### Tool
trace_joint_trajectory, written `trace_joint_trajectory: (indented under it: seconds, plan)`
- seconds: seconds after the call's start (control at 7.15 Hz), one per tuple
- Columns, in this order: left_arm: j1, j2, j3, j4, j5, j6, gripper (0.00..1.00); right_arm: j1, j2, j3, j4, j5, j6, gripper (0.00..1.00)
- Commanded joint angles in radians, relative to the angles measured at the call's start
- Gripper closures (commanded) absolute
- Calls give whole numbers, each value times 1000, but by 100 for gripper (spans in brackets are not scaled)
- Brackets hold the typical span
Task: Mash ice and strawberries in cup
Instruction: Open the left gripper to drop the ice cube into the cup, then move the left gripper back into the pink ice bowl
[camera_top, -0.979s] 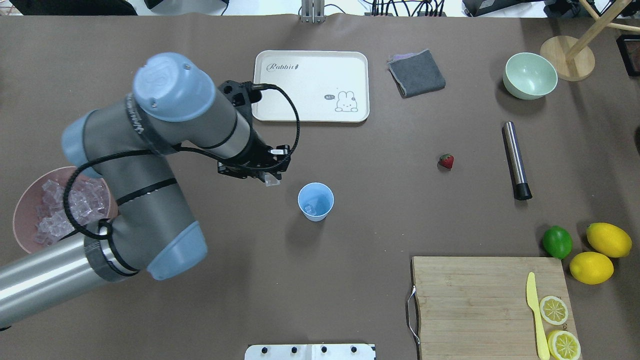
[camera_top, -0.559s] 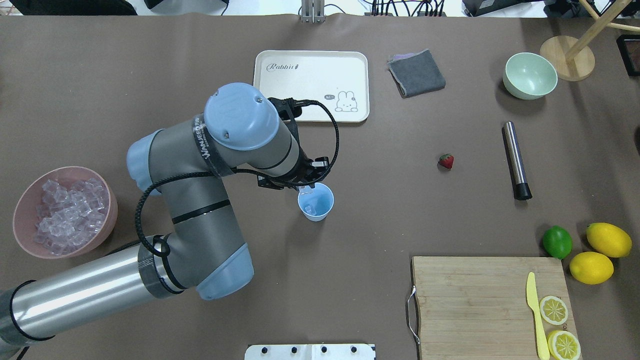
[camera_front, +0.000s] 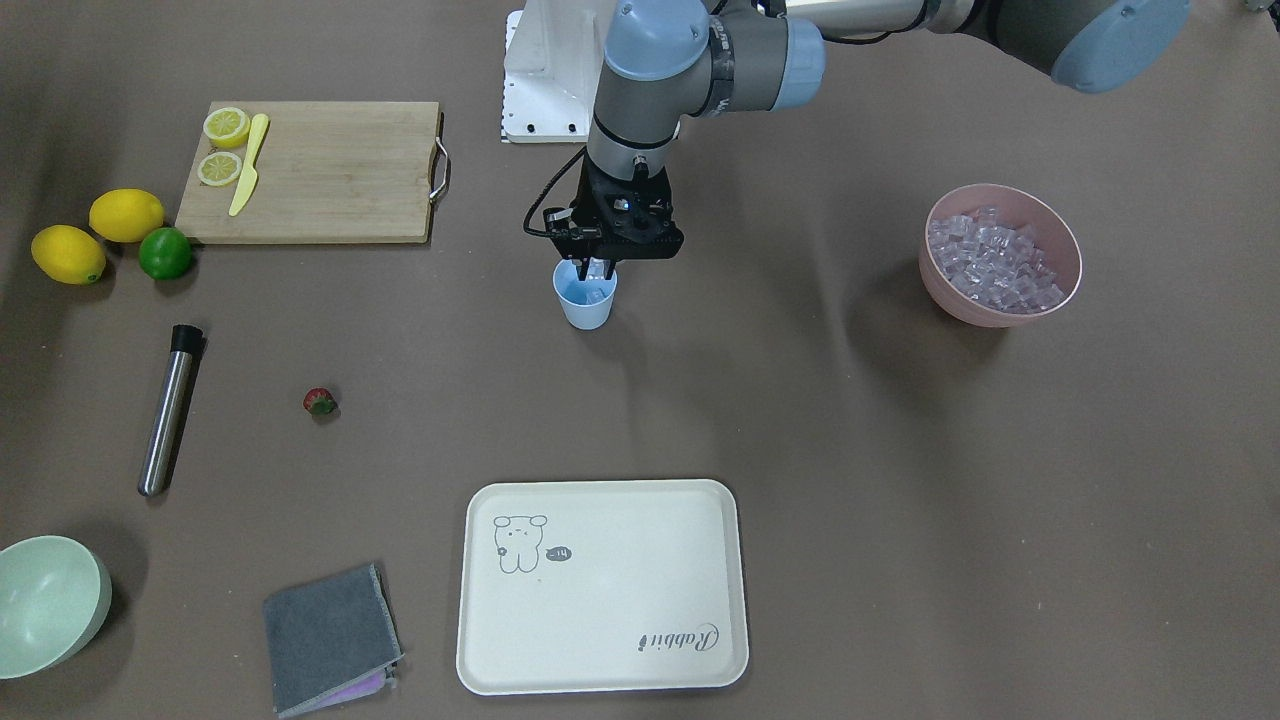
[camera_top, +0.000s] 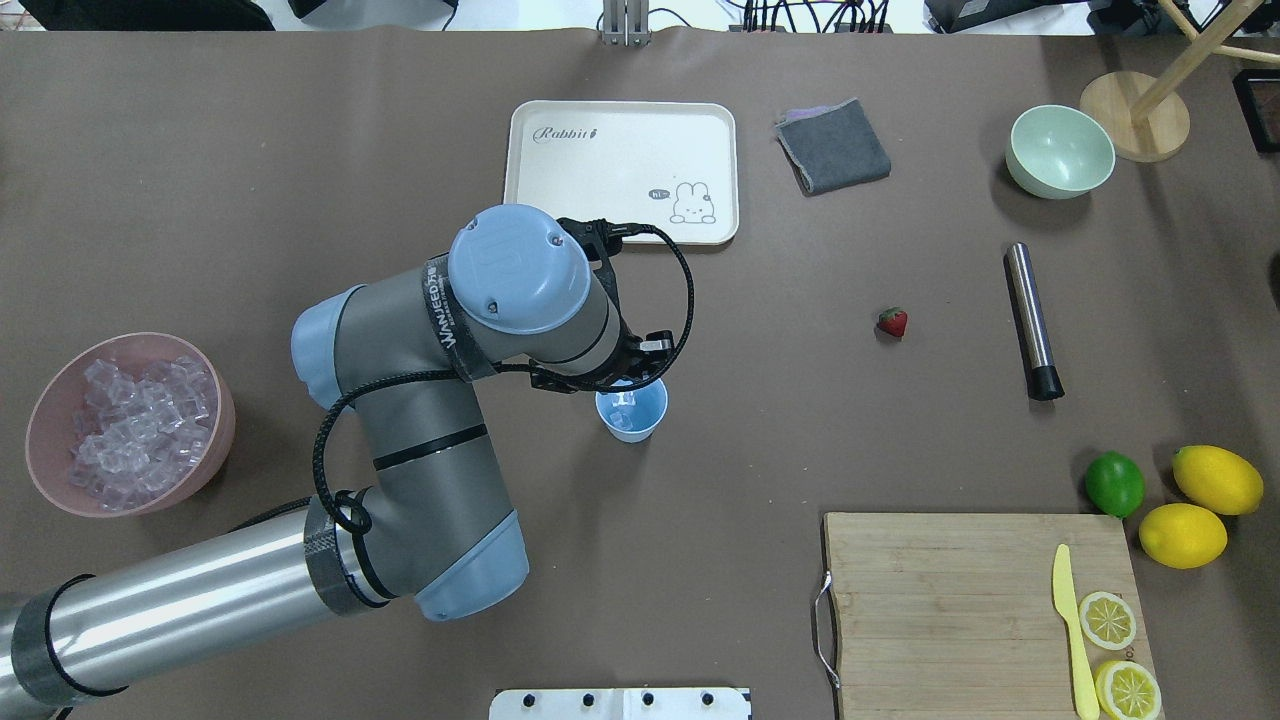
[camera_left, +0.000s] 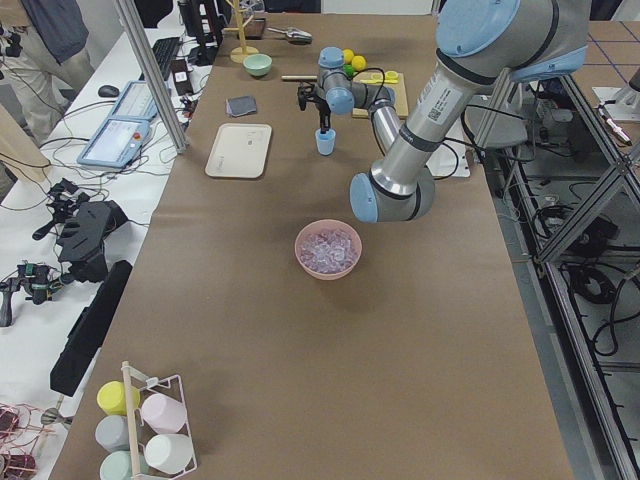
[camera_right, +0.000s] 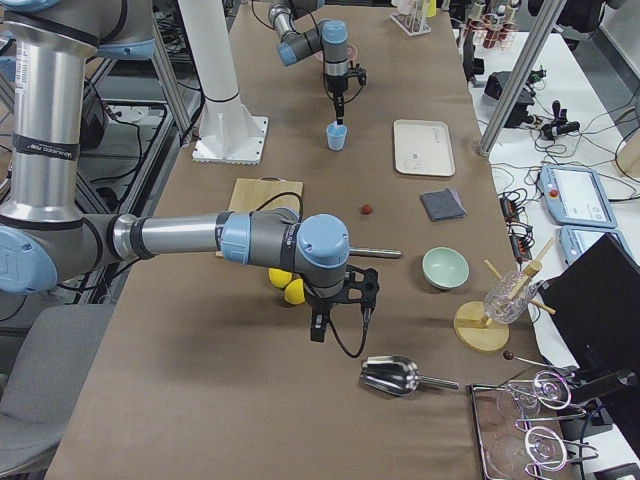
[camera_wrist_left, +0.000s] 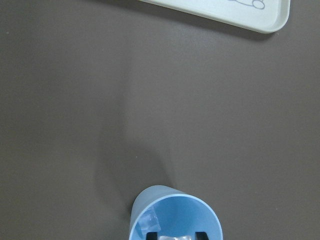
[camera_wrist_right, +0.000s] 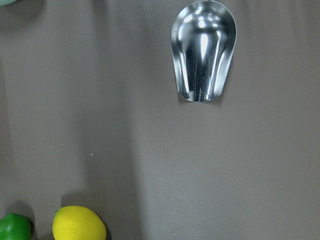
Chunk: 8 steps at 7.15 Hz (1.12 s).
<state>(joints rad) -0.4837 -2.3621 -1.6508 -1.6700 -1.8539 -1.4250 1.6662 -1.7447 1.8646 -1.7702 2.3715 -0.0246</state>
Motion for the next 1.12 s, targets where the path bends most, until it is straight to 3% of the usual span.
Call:
trace_joint_trajectory:
  seconds: [0.0, 0.14, 0.42, 0.56, 0.98]
  plan:
    - [-3, 7, -15, 1, -2, 11, 3, 0, 1, -1, 0, 0, 0, 0]
    - [-19, 21, -36, 4, -5, 35, 3, 0, -1, 1, 0, 0, 0, 0]
    - [-74, 220, -220, 6, -45, 185, 3, 0, -1, -1, -2, 0, 0, 0]
    - [-122, 277, -251, 3, -113, 208, 3, 0, -2, 1, -2, 2, -1, 0]
    - [-243, 513, -361, -35, -178, 462, 3, 1, -9, 1, -2, 2, -2, 0]
